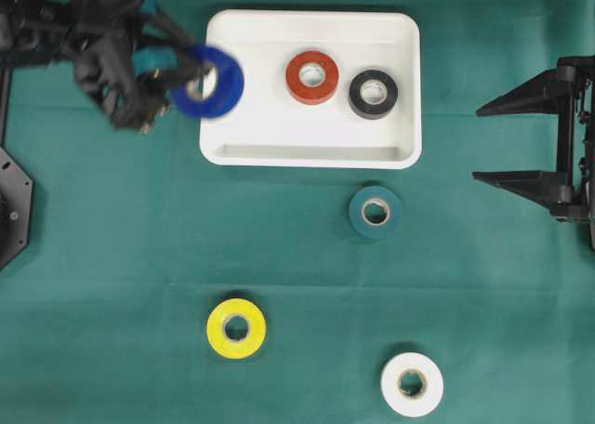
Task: Pick up the tape from a random location and place it into the white case.
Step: 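Carry the blue roll with the left gripper to the tray's left end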
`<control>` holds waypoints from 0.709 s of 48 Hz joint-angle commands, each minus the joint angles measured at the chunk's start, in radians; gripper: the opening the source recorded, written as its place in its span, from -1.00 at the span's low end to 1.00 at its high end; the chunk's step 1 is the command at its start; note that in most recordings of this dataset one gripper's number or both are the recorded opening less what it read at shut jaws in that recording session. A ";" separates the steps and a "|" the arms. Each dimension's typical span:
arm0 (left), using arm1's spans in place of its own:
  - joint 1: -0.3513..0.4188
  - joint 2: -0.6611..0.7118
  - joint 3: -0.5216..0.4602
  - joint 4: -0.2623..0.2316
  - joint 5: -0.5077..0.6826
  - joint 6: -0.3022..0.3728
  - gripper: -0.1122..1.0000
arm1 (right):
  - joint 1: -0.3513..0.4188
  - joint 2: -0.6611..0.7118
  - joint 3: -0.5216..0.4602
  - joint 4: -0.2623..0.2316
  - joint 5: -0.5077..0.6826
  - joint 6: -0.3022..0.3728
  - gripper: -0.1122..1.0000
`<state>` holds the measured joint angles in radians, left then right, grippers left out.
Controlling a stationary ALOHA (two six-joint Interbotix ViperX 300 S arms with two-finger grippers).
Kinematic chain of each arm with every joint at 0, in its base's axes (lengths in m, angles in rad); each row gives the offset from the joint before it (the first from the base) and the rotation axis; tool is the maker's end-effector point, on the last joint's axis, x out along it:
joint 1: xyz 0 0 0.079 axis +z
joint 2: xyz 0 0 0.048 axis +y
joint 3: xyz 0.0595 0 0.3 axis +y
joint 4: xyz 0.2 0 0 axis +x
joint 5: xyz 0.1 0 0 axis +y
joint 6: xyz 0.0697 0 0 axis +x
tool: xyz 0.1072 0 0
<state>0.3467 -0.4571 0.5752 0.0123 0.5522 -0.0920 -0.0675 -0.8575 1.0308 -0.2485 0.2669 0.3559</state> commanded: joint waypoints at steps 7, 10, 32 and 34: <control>0.097 0.060 -0.071 0.000 -0.026 0.000 -0.33 | 0.000 0.002 -0.021 -0.005 -0.003 -0.002 0.77; 0.112 0.077 -0.081 0.000 -0.028 0.000 -0.33 | 0.000 0.003 -0.021 -0.005 -0.003 -0.002 0.77; 0.140 0.109 -0.095 0.002 -0.028 0.000 -0.33 | 0.000 0.002 -0.023 -0.005 -0.003 -0.003 0.77; 0.140 0.109 -0.094 0.000 -0.028 -0.002 -0.33 | -0.002 0.002 -0.023 -0.008 -0.003 -0.003 0.77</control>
<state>0.4817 -0.3390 0.4970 0.0123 0.5338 -0.0920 -0.0675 -0.8560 1.0308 -0.2516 0.2669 0.3543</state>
